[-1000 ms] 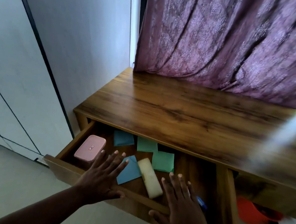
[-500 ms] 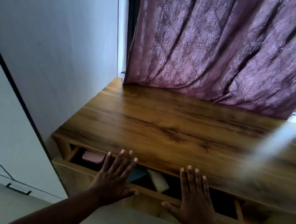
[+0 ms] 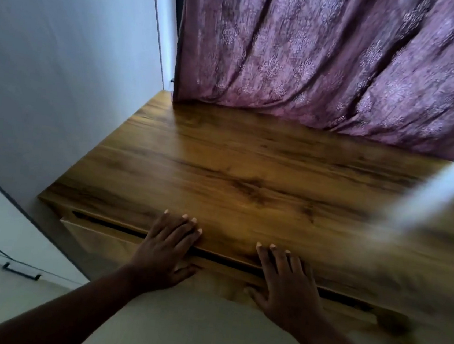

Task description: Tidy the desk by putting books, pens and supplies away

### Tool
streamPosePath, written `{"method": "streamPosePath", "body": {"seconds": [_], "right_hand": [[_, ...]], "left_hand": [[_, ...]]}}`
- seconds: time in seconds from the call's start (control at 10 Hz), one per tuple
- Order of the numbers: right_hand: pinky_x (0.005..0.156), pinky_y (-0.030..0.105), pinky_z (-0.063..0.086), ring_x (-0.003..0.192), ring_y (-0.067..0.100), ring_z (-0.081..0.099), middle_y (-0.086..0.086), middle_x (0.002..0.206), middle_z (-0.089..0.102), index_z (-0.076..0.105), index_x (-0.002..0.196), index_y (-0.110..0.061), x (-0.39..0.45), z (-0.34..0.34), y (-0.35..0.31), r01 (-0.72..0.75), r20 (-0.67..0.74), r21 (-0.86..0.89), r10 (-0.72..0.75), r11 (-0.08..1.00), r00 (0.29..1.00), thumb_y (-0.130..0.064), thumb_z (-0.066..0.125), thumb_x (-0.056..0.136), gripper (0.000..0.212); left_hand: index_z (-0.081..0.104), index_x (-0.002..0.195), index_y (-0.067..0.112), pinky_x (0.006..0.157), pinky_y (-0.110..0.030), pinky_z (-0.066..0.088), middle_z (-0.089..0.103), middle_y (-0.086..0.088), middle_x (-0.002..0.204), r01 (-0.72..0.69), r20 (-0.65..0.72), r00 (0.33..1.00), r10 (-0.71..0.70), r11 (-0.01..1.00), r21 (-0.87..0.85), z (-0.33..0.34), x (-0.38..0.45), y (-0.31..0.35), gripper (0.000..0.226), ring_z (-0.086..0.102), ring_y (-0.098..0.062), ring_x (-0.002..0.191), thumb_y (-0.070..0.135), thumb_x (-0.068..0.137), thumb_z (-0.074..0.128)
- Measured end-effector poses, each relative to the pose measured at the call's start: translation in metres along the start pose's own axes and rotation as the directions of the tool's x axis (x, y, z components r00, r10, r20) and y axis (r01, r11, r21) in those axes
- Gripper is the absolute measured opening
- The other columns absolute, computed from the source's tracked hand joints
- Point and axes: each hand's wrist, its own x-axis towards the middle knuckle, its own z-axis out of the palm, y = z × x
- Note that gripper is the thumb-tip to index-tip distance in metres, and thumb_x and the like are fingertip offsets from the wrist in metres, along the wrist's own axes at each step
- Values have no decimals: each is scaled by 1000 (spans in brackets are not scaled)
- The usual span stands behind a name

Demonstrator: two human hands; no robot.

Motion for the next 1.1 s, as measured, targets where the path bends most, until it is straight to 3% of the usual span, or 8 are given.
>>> {"method": "streamPosePath", "body": {"seconds": [0.2, 0.4, 0.6, 0.7, 0.8, 0.9, 1.0, 1.1], "right_hand": [[85, 45, 31, 79, 28, 54, 6, 92, 61, 56, 127, -10, 20, 5, 19, 183, -130, 13, -180, 983, 975, -68, 66, 56, 92], [76, 42, 30, 72, 27, 56, 7, 85, 60, 66, 109, -7, 38, 9, 32, 328, -243, 43, -308, 944, 920, -58, 73, 56, 74], [66, 39, 50, 72, 26, 56, 8, 89, 62, 66, 106, -6, 40, 12, 32, 383, -258, 112, -345, 917, 902, -51, 75, 55, 69], [65, 38, 51, 71, 25, 56, 7, 88, 63, 68, 104, -10, 41, 10, 32, 386, -239, 148, -346, 910, 907, -53, 73, 53, 67], [69, 37, 50, 77, 24, 55, 4, 94, 63, 66, 109, -15, 40, 11, 47, 452, -252, 212, -398, 867, 882, -58, 62, 61, 64], [77, 33, 52, 90, 19, 59, -3, 108, 63, 61, 116, -26, 35, 13, 76, 526, -229, 286, -476, 801, 849, -68, 50, 69, 64], [86, 28, 49, 101, 9, 58, -15, 119, 61, 57, 120, -36, 34, 18, 108, 552, -196, 290, -516, 782, 834, -80, 39, 72, 67], [98, 30, 32, 110, 11, 60, -16, 124, 61, 53, 125, -36, 44, 20, 139, 449, -71, 296, -450, 843, 890, -83, 27, 77, 72]], "left_hand": [[68, 113, 13, 97, -39, 37, 67, -7, 116, 49, -12, 999, -48, 997, 63, -10, 12, 11, 63, 63, -28, 108, 64, 78, 57], [70, 100, 16, 77, -31, 51, 70, -3, 102, 85, 80, 992, -97, 986, 145, -23, 31, 20, 52, 67, -24, 97, 62, 81, 54], [67, 98, 17, 69, -28, 54, 69, -3, 99, 86, 136, 984, -111, 980, 178, -32, 35, 30, 47, 66, -23, 90, 60, 79, 62], [65, 97, 20, 63, -26, 52, 67, 0, 97, 116, 205, 966, -156, 974, 196, -39, 39, 36, 48, 64, -20, 84, 63, 77, 59], [52, 96, 27, 57, -29, 51, 59, 6, 92, 259, 318, 896, -310, 946, 194, -51, 54, 48, 53, 59, -17, 78, 71, 67, 58], [50, 108, 25, 73, -34, 49, 52, 5, 105, 371, 480, 763, -433, 902, 222, -62, 74, 58, 84, 54, -19, 93, 93, 61, 36], [43, 126, 24, 88, -37, 45, 48, 0, 124, 489, 638, 602, -481, 853, 183, -77, 101, 66, 111, 52, -23, 110, 101, 51, 12], [21, 150, 22, 114, -42, 23, 21, -5, 157, 485, 696, 571, -436, 863, 142, -81, 137, 69, 123, 21, -26, 143, 94, 51, 1]]}}
